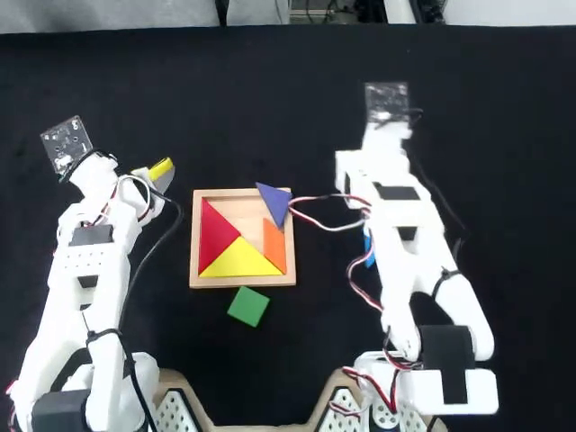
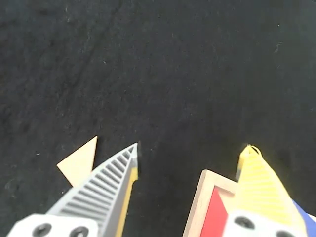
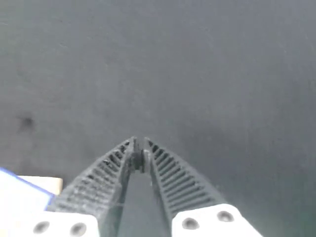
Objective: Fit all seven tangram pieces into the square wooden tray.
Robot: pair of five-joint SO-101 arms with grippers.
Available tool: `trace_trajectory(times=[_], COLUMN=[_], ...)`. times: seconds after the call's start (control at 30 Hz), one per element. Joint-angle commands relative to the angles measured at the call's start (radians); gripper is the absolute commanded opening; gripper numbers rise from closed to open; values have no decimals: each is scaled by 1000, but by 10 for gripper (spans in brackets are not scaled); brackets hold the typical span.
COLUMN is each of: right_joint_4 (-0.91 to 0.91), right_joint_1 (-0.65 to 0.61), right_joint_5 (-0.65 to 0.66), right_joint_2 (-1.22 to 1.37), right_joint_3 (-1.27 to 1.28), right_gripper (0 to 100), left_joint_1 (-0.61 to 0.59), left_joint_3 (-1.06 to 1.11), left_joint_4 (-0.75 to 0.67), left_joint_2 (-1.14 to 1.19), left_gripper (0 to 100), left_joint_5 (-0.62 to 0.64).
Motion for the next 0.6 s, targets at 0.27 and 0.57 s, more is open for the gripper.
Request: trace_trajectory(times=[0.27,0.57], right_joint_4=[311,327], right_joint_1=[-206,-325], right_joint_5=[6,11], right_joint_2=[323,473], right_joint_3=[-524,-621], right_gripper=[11,11], left_joint_1=[-4,2], left_joint_3=[102,101], left_joint_4=[-183,-184], left_joint_2=[-8,-8], left_gripper=[317,317], left_joint_5=[61,61])
